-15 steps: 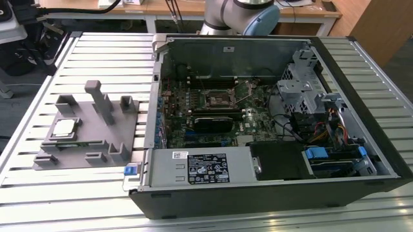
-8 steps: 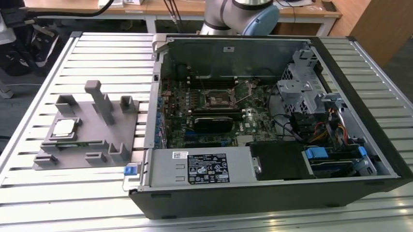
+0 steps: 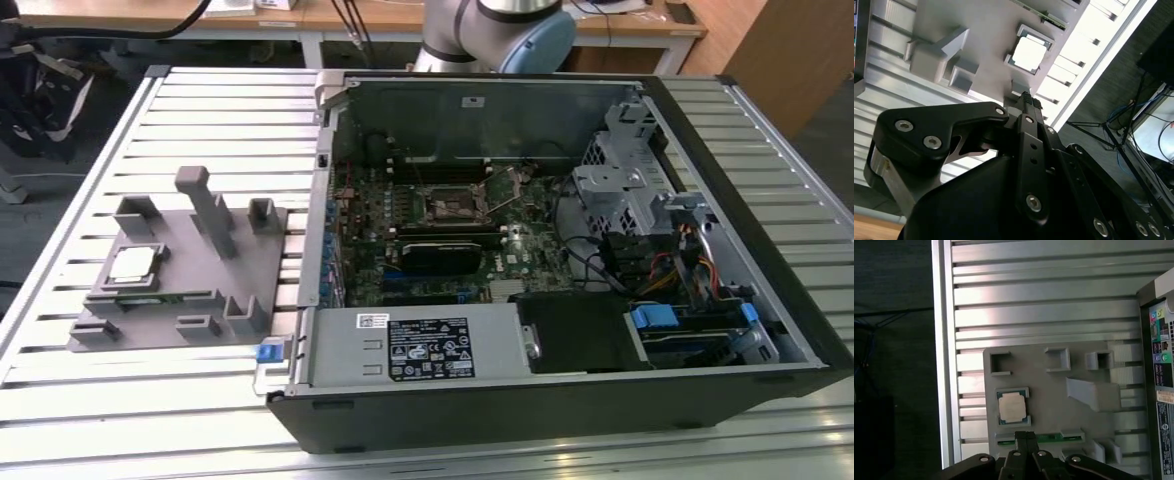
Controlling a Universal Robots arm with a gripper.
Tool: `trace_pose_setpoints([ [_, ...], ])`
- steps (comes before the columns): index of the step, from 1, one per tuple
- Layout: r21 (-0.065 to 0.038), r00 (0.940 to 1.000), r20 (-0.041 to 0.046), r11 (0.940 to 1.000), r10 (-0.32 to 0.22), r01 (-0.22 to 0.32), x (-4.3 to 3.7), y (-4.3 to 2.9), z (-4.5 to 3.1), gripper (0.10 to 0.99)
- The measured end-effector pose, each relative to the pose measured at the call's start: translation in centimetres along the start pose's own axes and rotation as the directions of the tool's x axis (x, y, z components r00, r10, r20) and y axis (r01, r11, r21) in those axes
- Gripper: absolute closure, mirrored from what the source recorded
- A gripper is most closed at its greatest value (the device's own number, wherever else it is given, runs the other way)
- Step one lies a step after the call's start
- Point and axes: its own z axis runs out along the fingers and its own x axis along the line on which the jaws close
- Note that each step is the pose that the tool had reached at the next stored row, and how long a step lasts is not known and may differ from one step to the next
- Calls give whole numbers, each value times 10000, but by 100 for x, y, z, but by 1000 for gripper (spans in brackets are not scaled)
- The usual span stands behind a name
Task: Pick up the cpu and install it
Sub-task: 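Reach for the cpu, then pick up the cpu and move it towards the insertion slot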
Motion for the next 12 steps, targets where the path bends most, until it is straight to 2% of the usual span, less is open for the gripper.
trace_pose_setpoints([
  [3, 1, 10000, -6, 10000, 0, 0, 61, -5, 12, 980],
  [7, 2, 10000, -17, 10000, 1, -1, 92, -8, 27, 980],
  [8, 15, 9998, -186, 10000, 8, -8, 192, -22, 175, 980],
  [12, 14, 9998, -186, 10000, 8, -8, 191, -23, 203, 980],
])
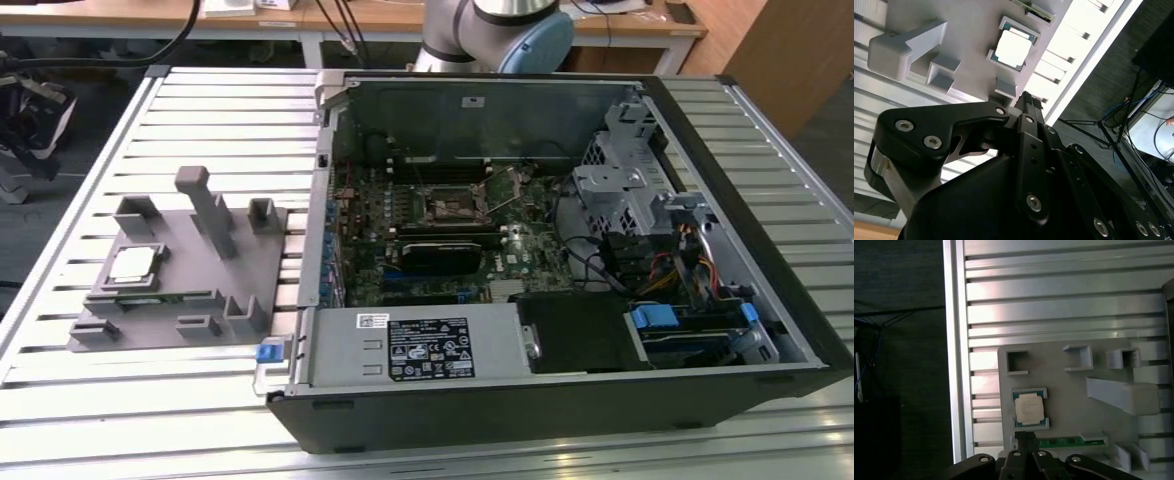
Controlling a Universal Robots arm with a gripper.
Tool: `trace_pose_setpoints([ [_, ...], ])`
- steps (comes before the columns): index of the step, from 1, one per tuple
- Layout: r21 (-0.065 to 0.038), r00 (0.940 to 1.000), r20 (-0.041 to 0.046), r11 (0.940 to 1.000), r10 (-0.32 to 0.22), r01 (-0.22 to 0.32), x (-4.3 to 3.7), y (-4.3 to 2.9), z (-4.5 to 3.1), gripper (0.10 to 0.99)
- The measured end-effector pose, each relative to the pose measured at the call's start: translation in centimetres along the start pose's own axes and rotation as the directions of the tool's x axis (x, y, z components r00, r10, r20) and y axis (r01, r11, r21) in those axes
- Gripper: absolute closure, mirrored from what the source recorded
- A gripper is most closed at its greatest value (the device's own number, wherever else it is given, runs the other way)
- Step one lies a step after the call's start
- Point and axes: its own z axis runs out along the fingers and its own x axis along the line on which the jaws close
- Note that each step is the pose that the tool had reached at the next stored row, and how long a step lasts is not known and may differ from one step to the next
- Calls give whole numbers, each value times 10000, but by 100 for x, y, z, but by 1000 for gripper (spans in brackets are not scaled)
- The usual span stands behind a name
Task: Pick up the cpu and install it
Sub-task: 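Pick up the cpu and move it towards the insertion slot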
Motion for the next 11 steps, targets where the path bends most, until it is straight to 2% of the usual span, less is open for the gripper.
trace_pose_setpoints([
  [11, 26, 10000, 2, 10000, 0, 0, -3, -3, 65, 980],
])
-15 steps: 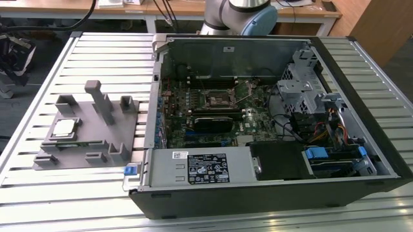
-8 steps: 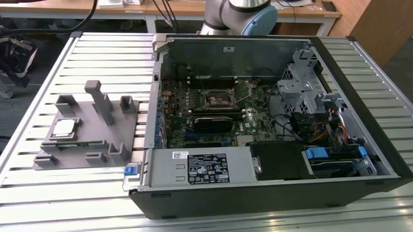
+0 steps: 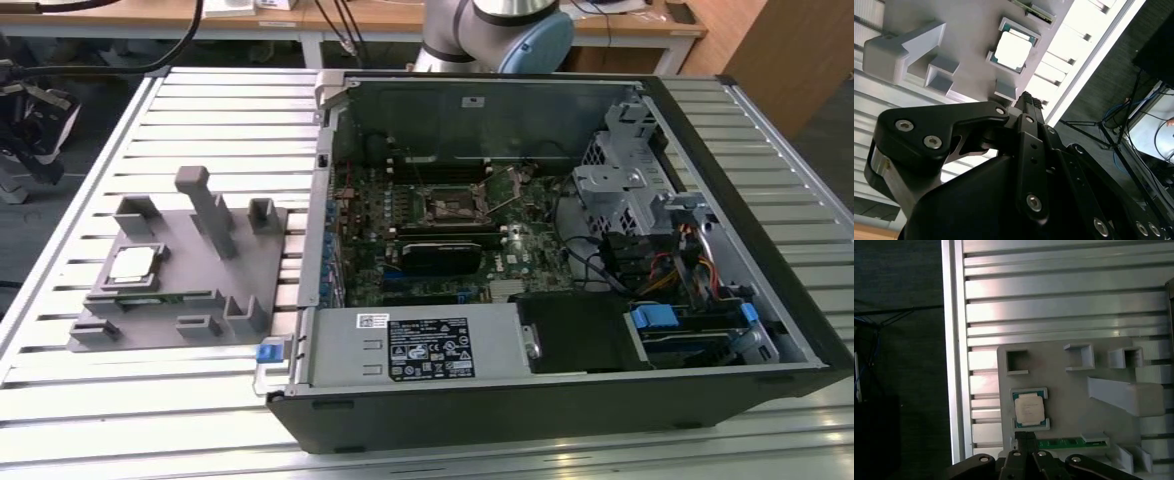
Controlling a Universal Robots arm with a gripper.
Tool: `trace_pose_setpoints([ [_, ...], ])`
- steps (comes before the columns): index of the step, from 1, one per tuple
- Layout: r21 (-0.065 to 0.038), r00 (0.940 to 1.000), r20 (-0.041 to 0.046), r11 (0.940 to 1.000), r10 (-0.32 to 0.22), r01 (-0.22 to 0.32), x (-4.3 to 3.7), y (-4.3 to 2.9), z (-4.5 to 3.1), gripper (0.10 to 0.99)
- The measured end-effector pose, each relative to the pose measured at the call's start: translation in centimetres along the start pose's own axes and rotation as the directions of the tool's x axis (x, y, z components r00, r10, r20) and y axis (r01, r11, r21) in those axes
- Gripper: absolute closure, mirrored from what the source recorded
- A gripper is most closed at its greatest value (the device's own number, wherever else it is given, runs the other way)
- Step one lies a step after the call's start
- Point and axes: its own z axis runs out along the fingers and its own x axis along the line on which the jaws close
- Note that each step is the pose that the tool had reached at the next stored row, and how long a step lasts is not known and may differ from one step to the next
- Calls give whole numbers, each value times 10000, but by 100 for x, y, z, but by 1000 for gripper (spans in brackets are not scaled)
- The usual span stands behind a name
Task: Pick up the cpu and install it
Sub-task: 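Pick up the cpu and move it towards the insertion slot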
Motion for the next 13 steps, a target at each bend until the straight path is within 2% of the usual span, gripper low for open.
trace_pose_setpoints([
  [13, 18, 10000, -1, 10000, -31, 31, -3, -3, 79, 980],
])
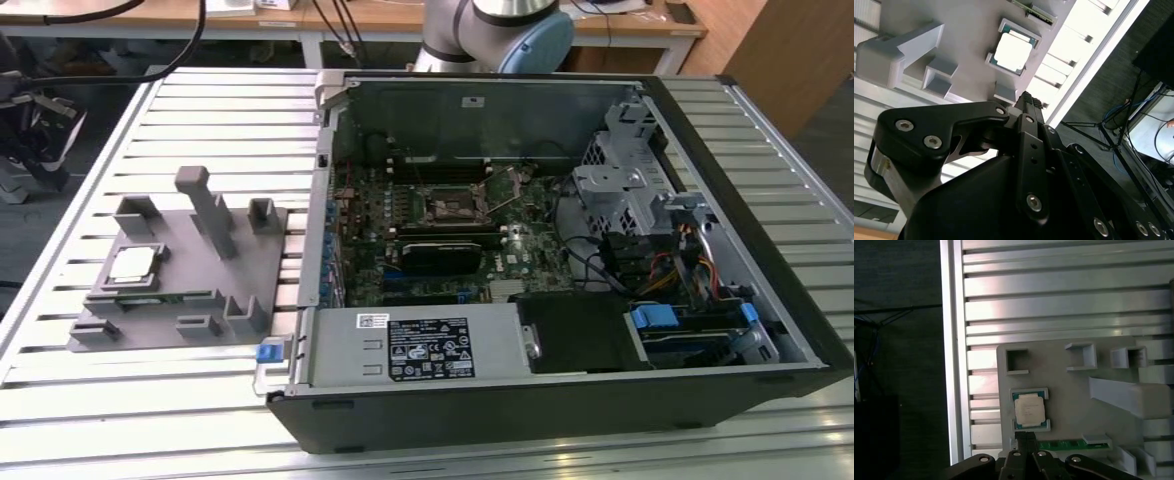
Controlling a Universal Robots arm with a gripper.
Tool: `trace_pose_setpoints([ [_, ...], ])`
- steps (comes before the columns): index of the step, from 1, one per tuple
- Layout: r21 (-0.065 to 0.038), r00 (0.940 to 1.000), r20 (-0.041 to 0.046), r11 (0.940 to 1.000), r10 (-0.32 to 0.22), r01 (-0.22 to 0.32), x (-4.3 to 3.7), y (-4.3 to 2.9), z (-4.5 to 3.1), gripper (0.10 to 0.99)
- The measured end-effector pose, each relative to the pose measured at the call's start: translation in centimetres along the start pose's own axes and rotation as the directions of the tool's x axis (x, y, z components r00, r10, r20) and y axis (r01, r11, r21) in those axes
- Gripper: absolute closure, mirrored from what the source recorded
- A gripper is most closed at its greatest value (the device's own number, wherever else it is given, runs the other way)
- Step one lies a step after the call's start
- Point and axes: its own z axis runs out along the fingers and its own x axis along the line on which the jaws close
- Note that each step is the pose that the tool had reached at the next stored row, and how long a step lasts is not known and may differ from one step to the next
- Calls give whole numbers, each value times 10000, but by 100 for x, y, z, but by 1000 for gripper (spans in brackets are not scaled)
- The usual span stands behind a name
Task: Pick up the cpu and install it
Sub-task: 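Pick up the cpu and move it towards the insertion slot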
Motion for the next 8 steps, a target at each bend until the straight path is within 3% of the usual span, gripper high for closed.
trace_pose_setpoints([
  [8, 1, 10000, 0, 10000, -9, 9, -1, -1, 41, 980],
])
